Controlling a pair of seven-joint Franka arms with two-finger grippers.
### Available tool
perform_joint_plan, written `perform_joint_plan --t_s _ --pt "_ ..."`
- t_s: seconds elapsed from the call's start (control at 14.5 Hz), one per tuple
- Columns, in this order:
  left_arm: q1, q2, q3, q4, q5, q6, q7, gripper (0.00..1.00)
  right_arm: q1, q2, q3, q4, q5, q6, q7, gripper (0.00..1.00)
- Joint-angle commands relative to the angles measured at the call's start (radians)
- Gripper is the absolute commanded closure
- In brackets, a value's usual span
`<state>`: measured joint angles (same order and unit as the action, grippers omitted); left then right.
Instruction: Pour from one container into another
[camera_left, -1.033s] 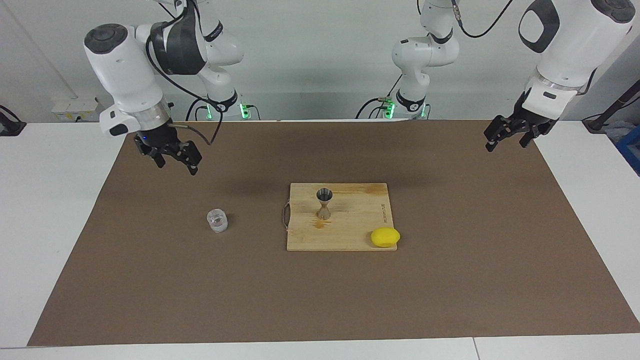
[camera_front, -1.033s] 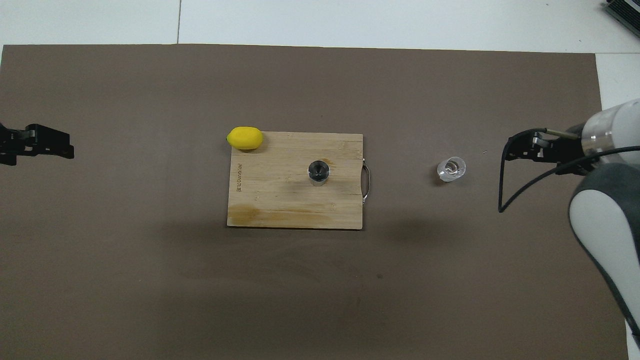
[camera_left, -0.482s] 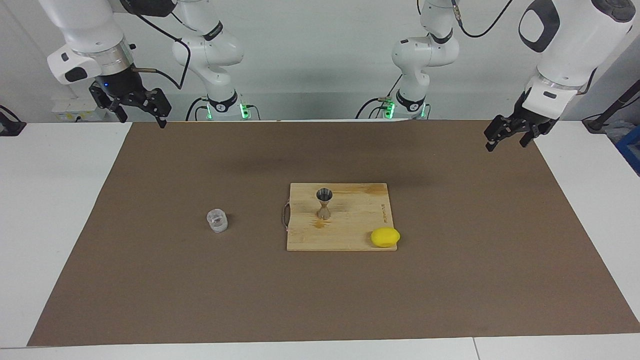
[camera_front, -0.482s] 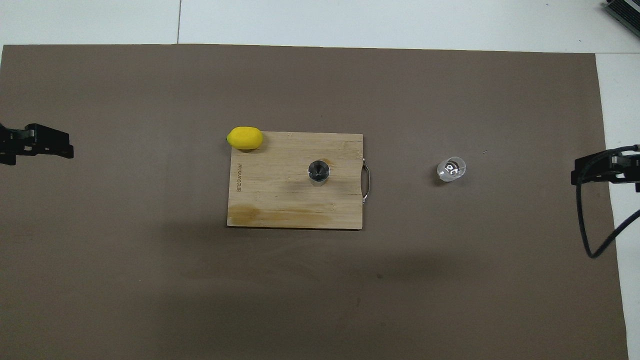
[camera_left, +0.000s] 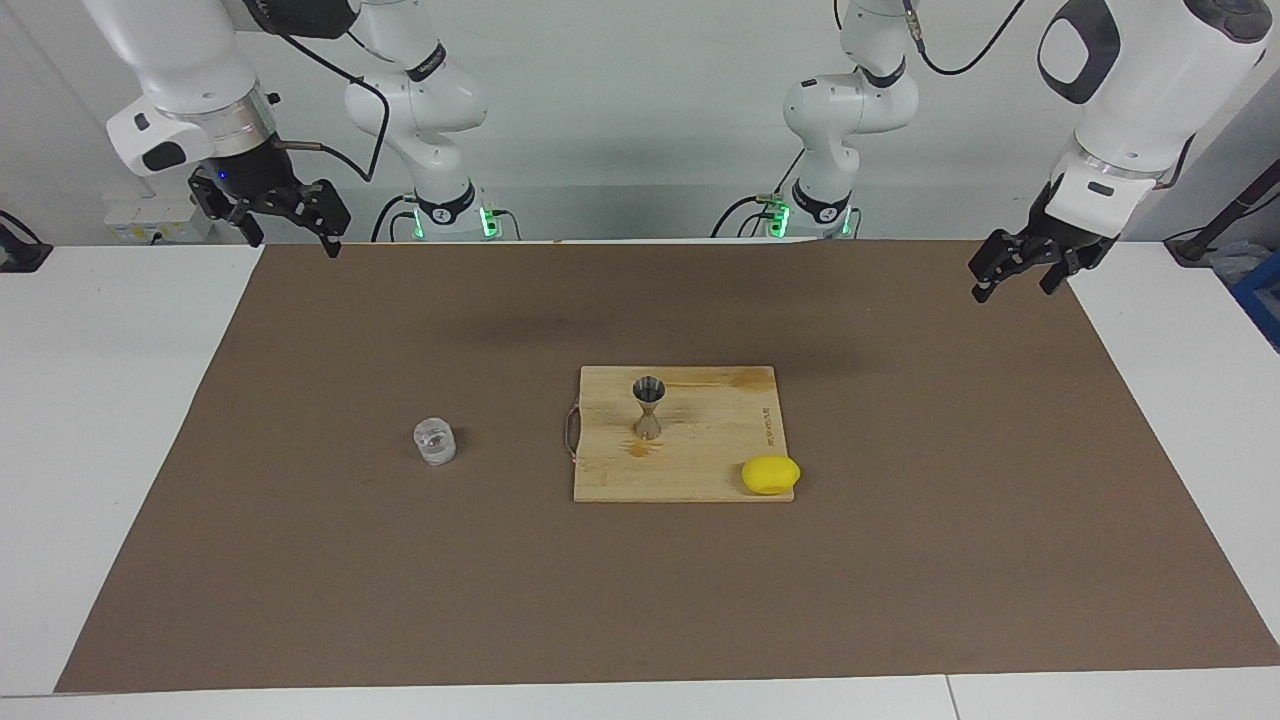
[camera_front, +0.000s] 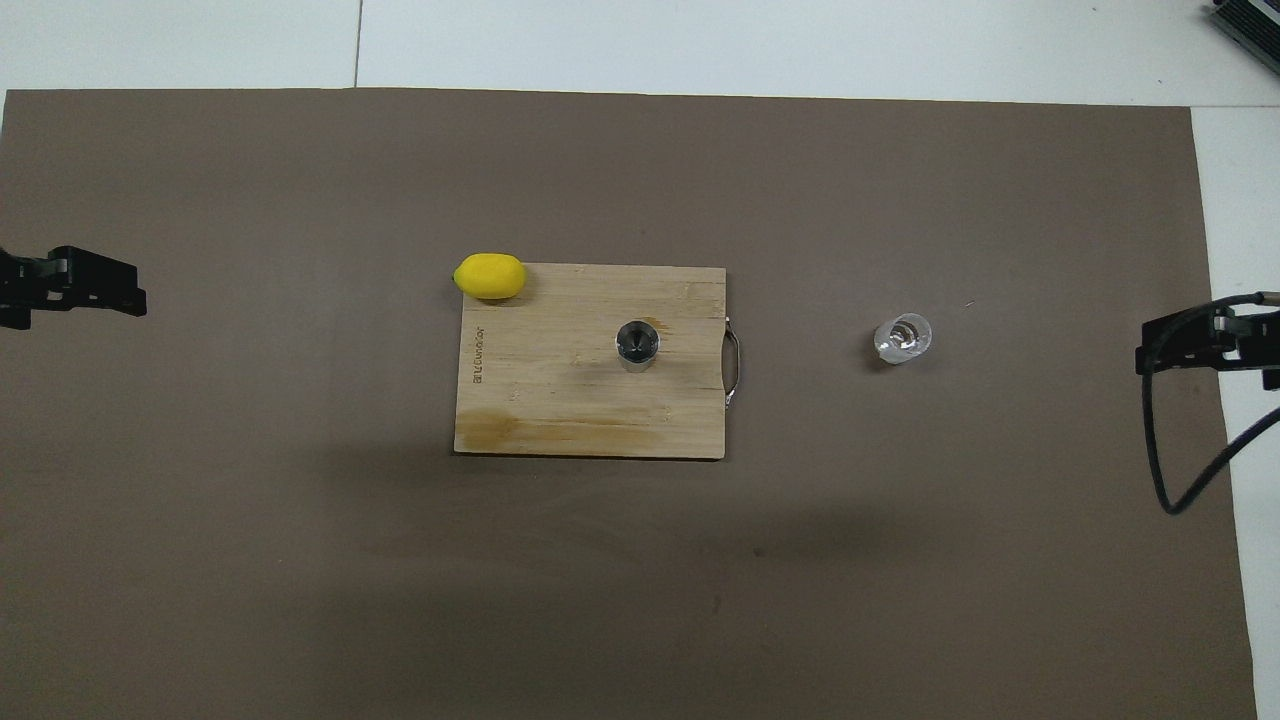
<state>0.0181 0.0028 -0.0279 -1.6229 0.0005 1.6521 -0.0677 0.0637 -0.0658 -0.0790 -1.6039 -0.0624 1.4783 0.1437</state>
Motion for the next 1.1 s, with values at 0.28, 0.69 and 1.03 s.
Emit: perform_joint_plan --t_s 0.28,0.69,1.03 --pt "-0.007 -0.004 0.002 0.009 0.012 -0.003 -0.015 0.0 0.004 -0.008 -0.002 0.007 0.064 -0.029 0.005 0.0" --pt "-0.007 -0.006 0.002 0.008 0.012 -0.003 -0.015 0.0 0.004 -0.008 -0.004 0.006 0.052 -0.021 0.001 0.0" --pt "-0.007 -0.004 0.002 0.008 0.012 -0.003 -0.015 0.0 0.01 -0.009 0.001 0.006 0.033 -0.019 -0.001 0.0"
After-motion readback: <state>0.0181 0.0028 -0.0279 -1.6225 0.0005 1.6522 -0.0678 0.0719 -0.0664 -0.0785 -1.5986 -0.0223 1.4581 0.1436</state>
